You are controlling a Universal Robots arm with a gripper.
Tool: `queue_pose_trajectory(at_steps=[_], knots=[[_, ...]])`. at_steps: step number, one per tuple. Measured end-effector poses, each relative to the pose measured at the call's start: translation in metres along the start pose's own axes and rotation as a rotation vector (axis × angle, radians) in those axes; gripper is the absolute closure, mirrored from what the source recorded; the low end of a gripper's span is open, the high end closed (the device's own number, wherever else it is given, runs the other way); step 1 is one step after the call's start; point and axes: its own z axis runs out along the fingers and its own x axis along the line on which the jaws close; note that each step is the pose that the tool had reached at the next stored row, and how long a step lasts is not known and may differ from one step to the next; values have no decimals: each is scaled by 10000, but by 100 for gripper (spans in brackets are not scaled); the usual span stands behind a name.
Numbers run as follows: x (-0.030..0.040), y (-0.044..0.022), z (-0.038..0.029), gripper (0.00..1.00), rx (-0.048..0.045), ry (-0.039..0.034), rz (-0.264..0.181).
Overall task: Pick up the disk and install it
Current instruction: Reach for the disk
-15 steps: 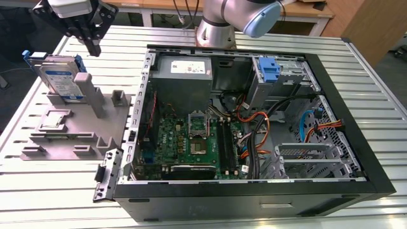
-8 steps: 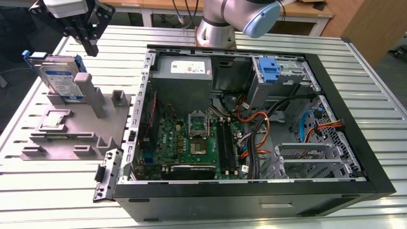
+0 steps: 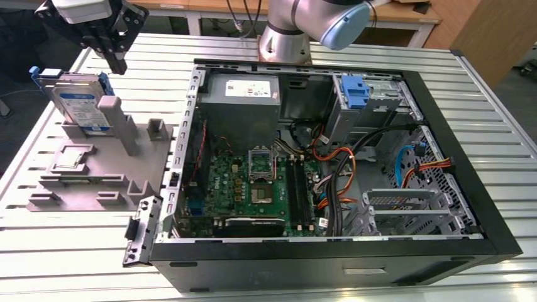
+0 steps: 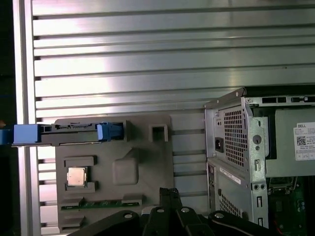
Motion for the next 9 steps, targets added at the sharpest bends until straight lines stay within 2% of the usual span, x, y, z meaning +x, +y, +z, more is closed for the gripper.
queue_pose_trajectory(at_steps=[9], knots=[[17,-1,-1,90,0,1,2]])
